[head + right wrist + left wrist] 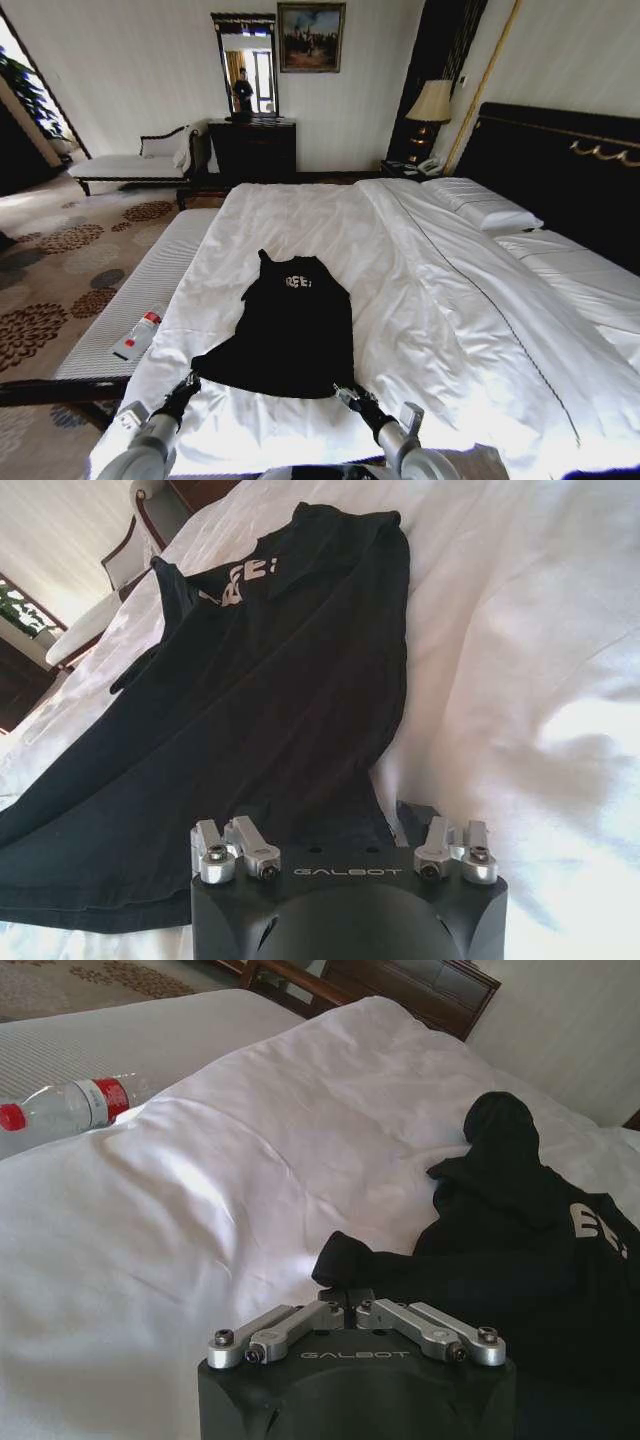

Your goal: Fold the clothes on the bed.

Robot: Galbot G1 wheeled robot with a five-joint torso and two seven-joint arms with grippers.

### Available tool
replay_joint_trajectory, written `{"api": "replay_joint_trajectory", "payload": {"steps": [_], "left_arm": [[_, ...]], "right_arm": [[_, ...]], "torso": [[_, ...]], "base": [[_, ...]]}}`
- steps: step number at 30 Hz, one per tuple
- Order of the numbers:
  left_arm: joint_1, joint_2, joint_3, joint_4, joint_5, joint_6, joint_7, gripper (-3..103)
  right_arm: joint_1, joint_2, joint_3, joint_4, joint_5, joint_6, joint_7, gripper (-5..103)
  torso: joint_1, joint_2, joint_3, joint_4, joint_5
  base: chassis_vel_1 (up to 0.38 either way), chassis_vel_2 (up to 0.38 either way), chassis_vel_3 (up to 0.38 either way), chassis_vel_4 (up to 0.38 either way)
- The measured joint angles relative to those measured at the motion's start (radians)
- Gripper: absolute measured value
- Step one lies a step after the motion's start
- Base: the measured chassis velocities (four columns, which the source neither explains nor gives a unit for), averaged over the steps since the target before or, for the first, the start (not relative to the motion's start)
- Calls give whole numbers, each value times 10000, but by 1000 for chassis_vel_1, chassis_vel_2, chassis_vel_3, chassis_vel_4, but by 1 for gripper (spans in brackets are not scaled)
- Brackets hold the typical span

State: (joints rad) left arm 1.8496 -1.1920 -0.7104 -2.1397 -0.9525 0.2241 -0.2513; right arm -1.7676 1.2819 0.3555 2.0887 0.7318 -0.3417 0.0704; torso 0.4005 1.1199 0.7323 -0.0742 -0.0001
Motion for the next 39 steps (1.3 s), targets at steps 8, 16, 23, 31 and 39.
{"api": "replay_joint_trajectory", "payload": {"steps": [8,16,23,31,39], "left_arm": [[-13,-23,53,-26,65,-10,0,0],[76,-62,69,-51,113,-31,32,0],[268,-100,81,-208,292,-112,66,0],[1286,-837,405,-1004,834,-269,76,0],[2701,-1651,699,-1467,1447,-665,250,0]], "right_arm": [[-66,-54,30,51,10,2,7,44],[-132,-69,25,120,8,-21,43,18],[-274,-54,102,337,-38,-55,183,1],[-803,-182,786,1139,-257,-804,540,1],[-1431,-259,1055,1604,-840,-1244,966,1]], "torso": [[0,1,0,-1,0],[0,0,0,-1,0],[0,0,0,-1,0],[0,0,-1,-1,-2],[0,0,-1,-2,1]], "base": [[0,0,0,0],[0,0,0,0],[0,0,0,0],[0,0,0,0],[0,0,0,0]]}}
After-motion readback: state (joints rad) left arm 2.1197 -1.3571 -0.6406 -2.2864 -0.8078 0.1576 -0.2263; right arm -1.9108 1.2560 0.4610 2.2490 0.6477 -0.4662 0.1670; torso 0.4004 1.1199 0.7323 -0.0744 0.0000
